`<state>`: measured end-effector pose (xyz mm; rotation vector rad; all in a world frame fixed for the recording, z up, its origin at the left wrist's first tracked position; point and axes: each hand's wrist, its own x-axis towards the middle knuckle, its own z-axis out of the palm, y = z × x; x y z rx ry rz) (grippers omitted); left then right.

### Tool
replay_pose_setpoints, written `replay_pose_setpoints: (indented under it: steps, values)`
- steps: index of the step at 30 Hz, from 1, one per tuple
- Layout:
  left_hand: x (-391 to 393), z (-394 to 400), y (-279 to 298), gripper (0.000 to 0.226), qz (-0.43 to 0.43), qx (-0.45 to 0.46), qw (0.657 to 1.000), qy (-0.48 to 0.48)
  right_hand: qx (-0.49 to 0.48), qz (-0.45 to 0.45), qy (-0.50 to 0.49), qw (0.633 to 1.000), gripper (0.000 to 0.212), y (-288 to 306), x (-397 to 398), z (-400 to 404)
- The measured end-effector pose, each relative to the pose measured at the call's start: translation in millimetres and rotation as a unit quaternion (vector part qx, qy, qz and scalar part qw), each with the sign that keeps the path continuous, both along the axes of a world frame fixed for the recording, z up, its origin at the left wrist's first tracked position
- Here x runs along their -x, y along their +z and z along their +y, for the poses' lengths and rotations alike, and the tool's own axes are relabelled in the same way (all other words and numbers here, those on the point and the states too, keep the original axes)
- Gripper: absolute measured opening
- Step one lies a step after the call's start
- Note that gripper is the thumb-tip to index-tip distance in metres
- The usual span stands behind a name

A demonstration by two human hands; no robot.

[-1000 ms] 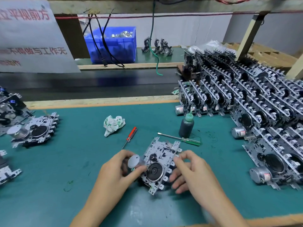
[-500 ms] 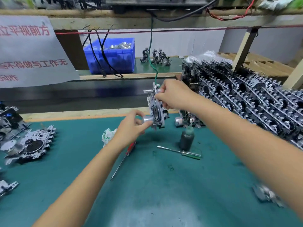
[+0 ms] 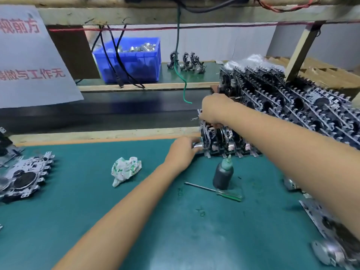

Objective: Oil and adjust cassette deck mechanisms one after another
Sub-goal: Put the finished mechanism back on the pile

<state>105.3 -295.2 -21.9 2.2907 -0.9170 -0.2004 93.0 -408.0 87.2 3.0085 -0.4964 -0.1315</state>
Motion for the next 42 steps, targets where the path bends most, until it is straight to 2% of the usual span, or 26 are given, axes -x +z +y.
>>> replay_pose_setpoints:
  steps: [2,9,12,16,18,20,24,26,29,32,34,36,39,40,42]
  values:
    - [-1,-1,-1,0.031,-0.009,-0.006,1.0,-0.005,0.014,-0.013,0.011,1.0,0.016,-4,2,-2]
    - [0,-7,-1,0.026,-0.063,-0.061,0.996,0.016,0.019,-0.029,-0.005,0.999,0.022,-12,5,-2]
    - [4,-4,3,0.028,-0.047,-0.067,0.997,0.015,0.011,-0.029,-0.003,1.0,0.028,-5,9,2]
    - [16,18,25,0.032,0.035,0.004,0.999,0.006,-0.039,-0.097,0.015,0.994,0.04,17,27,24]
    - [25,42,39,0.022,0.052,0.074,0.996,0.004,-0.103,-0.118,0.049,0.986,0.03,19,40,45]
    - [36,73,49,0.012,0.07,0.126,0.99,0.012,-0.156,-0.103,0.085,0.979,0.021,14,55,71]
    - [58,143,46,0.01,0.108,0.115,0.986,0.044,-0.183,-0.054,0.151,0.97,0.025,-8,74,124]
    - [65,181,40,0.009,0.107,0.084,0.989,0.054,-0.207,-0.029,0.19,0.959,0.025,-22,73,153]
    - [64,243,40,0.016,0.033,0.0,0.994,0.108,-0.263,-0.01,0.251,0.931,0.027,-40,60,202]
    - [59,309,42,0.022,-0.052,-0.037,0.977,0.204,-0.342,0.003,0.285,0.895,0.025,-59,43,262]
    - [57,346,41,0.029,-0.126,-0.093,0.955,0.253,-0.407,0.015,0.275,0.871,0.025,-71,31,299]
    - [57,382,36,0.058,-0.182,-0.181,0.922,0.289,-0.459,0.028,0.251,0.852,0.027,-80,20,333]
    - [57,425,25,0.113,-0.168,-0.315,0.872,0.335,-0.518,0.07,0.213,0.825,0.034,-89,9,368]
    - [58,432,24,0.122,-0.143,-0.346,0.859,0.349,-0.533,0.087,0.206,0.816,0.035,-92,6,377]
    - [59,440,22,0.124,-0.114,-0.386,0.841,0.36,-0.555,0.113,0.192,0.802,0.034,-97,4,389]
